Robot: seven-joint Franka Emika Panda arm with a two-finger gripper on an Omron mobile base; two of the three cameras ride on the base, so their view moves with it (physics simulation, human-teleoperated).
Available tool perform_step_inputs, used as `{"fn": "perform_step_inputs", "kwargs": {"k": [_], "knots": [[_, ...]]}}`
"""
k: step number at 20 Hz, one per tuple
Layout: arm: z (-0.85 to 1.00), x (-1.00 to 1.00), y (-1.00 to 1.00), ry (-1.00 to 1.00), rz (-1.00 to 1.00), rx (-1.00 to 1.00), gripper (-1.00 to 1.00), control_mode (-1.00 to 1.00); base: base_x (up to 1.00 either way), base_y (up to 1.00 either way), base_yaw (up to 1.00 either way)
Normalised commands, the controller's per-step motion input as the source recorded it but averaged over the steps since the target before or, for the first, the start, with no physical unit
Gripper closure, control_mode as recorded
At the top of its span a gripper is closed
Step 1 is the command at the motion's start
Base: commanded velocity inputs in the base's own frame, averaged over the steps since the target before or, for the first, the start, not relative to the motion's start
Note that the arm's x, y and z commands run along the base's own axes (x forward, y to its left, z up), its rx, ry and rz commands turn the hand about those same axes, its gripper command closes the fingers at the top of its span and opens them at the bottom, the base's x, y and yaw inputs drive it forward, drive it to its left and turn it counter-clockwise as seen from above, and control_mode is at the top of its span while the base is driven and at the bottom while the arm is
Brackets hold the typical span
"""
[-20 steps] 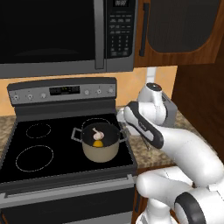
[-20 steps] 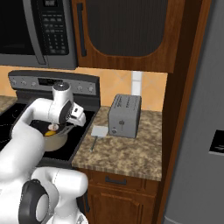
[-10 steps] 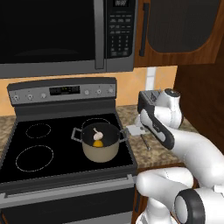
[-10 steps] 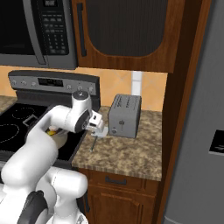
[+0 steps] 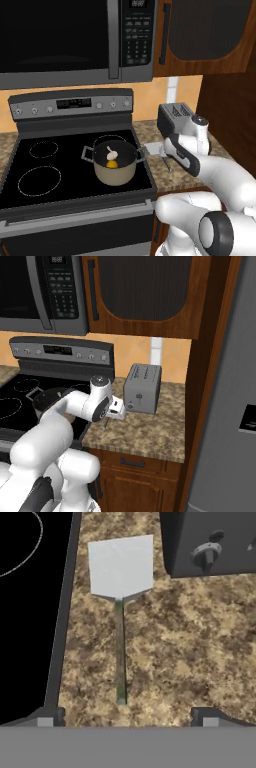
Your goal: Put the garlic and lemon in the pot. Retrieve the spatula and lightly stir the vegetables in the pot.
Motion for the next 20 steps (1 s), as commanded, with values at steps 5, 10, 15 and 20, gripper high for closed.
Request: {"fn": "perform_step_inputs", "kwargs": {"k": [5,10,15,20], "knots": [[-0.23,0.18,0.00,0.05,0.00,0.00,-1.00,-1.00,0.00,0.00,0.00],[-0.18,0.12,0.00,0.07,0.00,0.00,-1.00,-1.00,0.00,0.00,0.00],[-0.13,0.23,0.00,0.06,0.01,0.02,-1.00,-1.00,0.00,0.00,0.00],[-0.22,0.07,0.00,0.04,0.03,0.02,-1.00,-1.00,0.00,0.00,0.00]]}}
